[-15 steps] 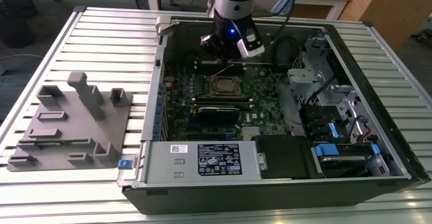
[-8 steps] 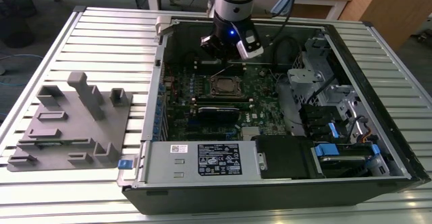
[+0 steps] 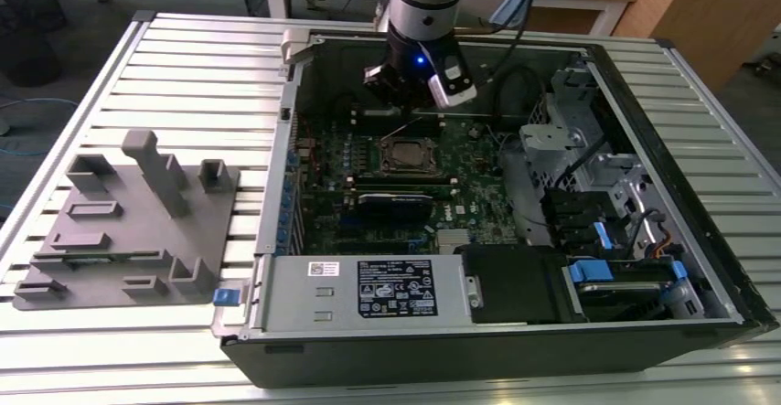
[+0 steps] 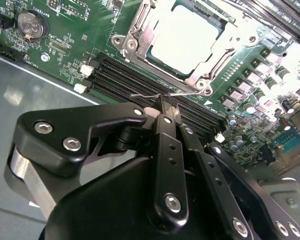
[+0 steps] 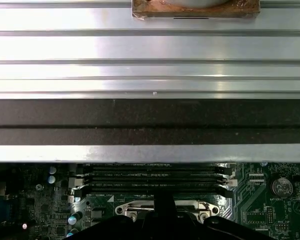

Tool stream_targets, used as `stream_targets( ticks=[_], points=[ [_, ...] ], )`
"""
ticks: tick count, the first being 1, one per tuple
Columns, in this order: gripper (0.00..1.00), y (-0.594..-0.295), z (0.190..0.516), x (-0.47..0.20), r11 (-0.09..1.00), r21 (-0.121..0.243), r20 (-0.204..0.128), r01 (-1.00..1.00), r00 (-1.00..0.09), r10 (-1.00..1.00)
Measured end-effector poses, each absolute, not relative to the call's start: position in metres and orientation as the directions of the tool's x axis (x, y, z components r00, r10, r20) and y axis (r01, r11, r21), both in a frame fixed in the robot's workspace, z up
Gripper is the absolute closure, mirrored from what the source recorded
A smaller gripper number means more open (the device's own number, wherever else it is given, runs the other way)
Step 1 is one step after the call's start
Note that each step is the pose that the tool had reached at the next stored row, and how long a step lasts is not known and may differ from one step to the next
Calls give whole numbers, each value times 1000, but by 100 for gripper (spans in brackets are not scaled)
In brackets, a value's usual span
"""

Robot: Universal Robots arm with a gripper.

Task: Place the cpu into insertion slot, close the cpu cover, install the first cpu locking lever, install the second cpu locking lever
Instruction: 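Install the first cpu locking lever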

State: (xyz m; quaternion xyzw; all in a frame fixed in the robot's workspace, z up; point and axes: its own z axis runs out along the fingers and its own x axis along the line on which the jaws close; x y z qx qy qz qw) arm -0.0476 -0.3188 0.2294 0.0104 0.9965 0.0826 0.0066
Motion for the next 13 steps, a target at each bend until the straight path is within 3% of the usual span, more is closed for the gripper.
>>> stream_targets(
  ticks=[13],
  points=[
    [89,-319,223,-42,986,165,-11,20,-1000,22]
  ],
)
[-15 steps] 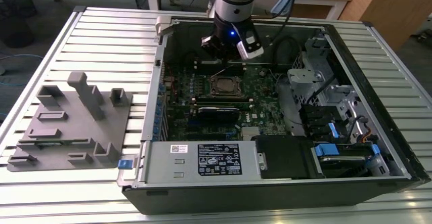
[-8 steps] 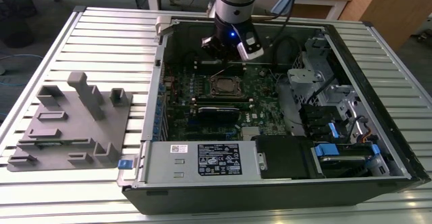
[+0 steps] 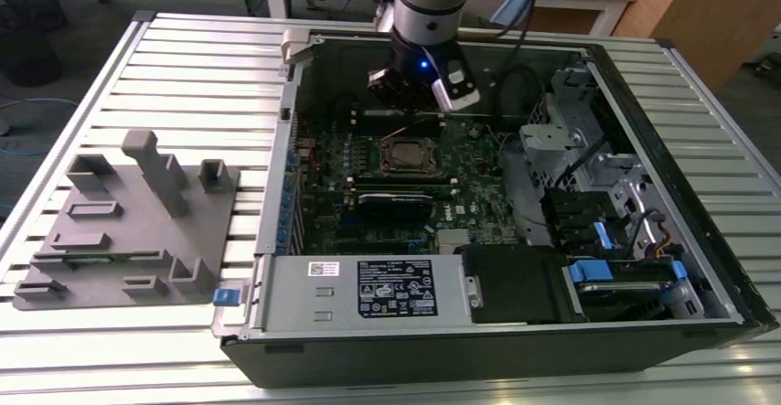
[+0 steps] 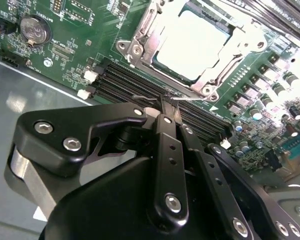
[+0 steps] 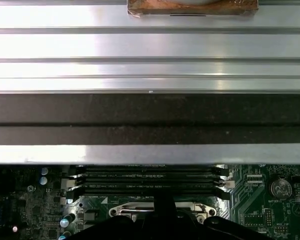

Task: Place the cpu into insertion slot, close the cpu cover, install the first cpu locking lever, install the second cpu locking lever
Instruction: 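Install the first cpu locking lever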

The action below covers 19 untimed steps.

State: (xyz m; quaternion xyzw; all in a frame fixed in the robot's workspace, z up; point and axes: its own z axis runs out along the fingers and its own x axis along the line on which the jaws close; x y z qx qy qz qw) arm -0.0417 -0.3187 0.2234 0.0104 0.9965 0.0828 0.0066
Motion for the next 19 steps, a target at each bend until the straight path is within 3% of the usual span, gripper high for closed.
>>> stream_targets(
  ticks=[19],
  points=[
    [89,-315,212,-39,986,166,-11,20,-1000,22]
  ],
)
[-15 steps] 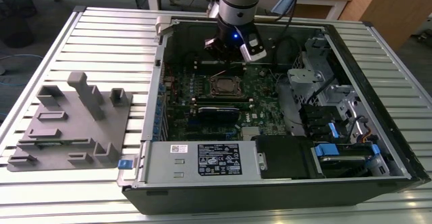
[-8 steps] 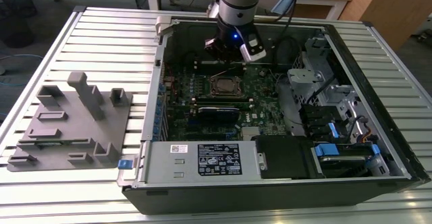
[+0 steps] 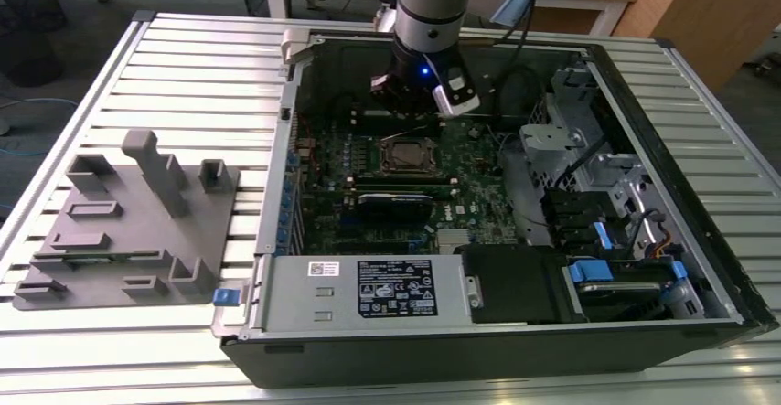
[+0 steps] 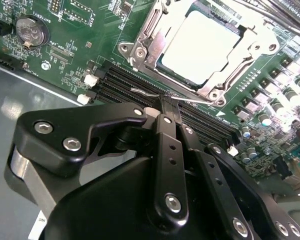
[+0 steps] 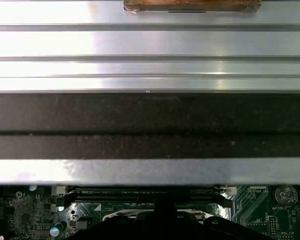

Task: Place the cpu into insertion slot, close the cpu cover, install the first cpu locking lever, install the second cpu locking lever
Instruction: 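Install the first cpu locking lever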

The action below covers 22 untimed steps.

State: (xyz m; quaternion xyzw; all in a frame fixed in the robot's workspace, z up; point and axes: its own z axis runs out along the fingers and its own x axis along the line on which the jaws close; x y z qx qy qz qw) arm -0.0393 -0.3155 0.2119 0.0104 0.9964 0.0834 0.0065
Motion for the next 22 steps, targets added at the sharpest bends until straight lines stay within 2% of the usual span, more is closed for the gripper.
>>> stream_targets(
  ticks=[22],
  points=[
    [89,-316,203,-33,986,166,-11,20,-1000,22]
  ],
)
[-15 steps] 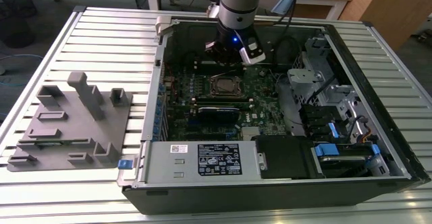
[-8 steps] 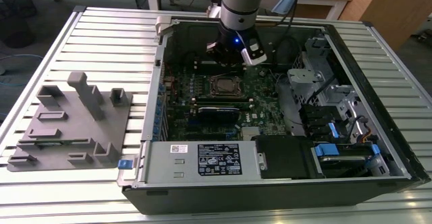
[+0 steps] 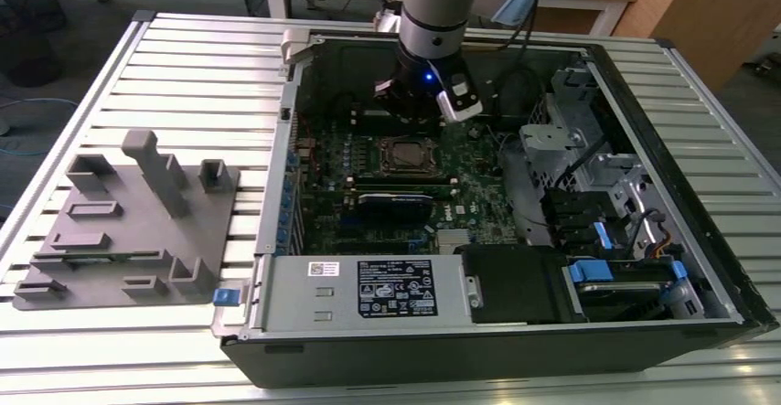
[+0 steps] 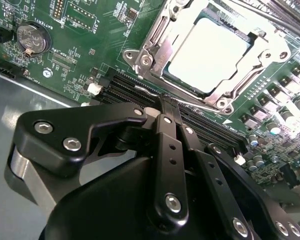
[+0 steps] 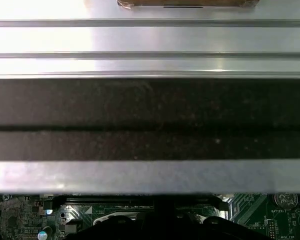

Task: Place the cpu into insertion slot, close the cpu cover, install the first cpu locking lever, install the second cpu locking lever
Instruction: 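Install the first cpu locking lever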

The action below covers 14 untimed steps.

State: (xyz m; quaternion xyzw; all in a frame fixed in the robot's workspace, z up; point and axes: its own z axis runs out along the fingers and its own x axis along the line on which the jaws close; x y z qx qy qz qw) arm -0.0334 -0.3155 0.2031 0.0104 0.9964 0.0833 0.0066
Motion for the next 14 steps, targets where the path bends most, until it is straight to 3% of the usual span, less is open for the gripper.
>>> stream_targets(
  ticks=[14],
  points=[
    [89,-317,197,-33,987,161,-11,20,-1000,22]
  ],
)
